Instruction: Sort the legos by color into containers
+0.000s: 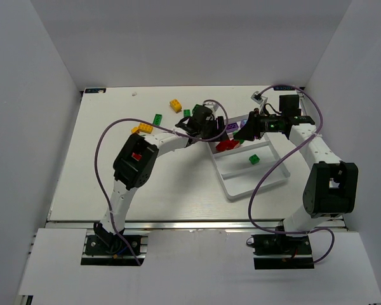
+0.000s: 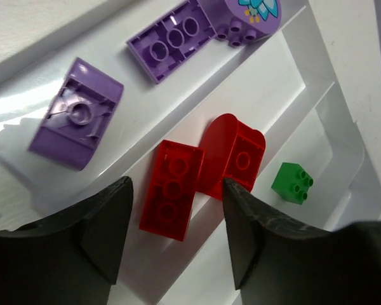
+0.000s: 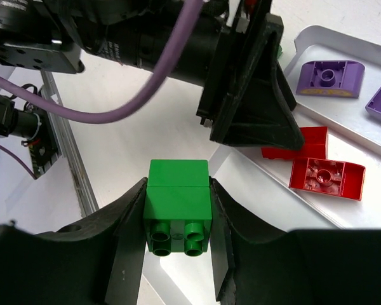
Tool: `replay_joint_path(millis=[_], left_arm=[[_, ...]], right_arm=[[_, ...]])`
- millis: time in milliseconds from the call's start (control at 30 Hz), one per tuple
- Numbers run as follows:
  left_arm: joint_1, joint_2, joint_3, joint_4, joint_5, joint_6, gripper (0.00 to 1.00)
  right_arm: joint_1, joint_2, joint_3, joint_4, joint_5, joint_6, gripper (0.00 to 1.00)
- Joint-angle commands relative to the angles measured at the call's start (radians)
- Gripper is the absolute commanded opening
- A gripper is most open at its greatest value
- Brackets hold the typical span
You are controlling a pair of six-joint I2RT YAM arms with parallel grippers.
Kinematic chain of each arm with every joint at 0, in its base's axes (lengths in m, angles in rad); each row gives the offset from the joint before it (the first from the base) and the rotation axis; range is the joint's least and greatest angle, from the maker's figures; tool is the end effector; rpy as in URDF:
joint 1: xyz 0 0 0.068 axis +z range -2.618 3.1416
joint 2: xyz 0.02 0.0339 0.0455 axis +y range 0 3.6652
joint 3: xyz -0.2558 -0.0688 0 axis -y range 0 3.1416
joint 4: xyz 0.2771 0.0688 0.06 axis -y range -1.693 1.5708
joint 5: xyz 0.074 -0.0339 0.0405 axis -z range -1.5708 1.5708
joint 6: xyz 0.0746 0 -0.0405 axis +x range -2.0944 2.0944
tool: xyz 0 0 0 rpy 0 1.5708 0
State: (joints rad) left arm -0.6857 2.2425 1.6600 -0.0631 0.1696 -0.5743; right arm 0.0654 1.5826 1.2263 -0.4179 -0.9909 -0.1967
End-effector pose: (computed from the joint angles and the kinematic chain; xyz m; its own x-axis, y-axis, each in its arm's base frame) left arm 0.4266 -0.3653 0.1226 -0.7867 -0.0482 -0.6154 0.3586 0.7758 -0.5192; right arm 0.3809 0.0875 0.2485 -0.5606 -0.1440 -0.8155 -0.7568 0.4890 0.4338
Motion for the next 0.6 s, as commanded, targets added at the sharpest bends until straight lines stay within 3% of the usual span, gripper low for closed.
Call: replay_joint_path(millis=[0, 100, 267, 367, 433, 467, 567], left_arm=[[0.003, -0.188, 0.012, -0.040, -0.103, 0.072, 0.66], [0.006, -0.271, -0.054, -0.078, -0.209, 0.099, 0.59], [0.041, -0.508, -0.261, -0.125, -0.303, 0.100, 0.26], [0.078, -0.618, -0.412, -0.185, -0.332, 0.077, 0.22], [0.112, -0.725, -0.510, -0.258, -0.373, 0.045, 0.29], [0.123, -0.792, -0.538, -0.294, -0.398, 0.033, 0.48], [0.156, -0.886, -0.634, -0.415, -0.522, -0.015, 0.70]], right_arm=[[-0.004, -0.007, 0.019, -0.025, -0.015, -0.050, 0.00], [-0.004, -0.006, 0.036, -0.061, -0.002, -0.101, 0.00], [-0.004, -0.006, 0.048, -0.101, 0.023, -0.159, 0.00], [-0.004, 0.001, 0.050, -0.105, 0.028, -0.164, 0.00], [-0.001, 0.008, 0.053, -0.107, 0.026, -0.159, 0.00], [0.001, 0.011, 0.053, -0.107, 0.026, -0.158, 0.00], [0.013, 0.019, 0.055, -0.108, 0.032, -0.155, 0.00]])
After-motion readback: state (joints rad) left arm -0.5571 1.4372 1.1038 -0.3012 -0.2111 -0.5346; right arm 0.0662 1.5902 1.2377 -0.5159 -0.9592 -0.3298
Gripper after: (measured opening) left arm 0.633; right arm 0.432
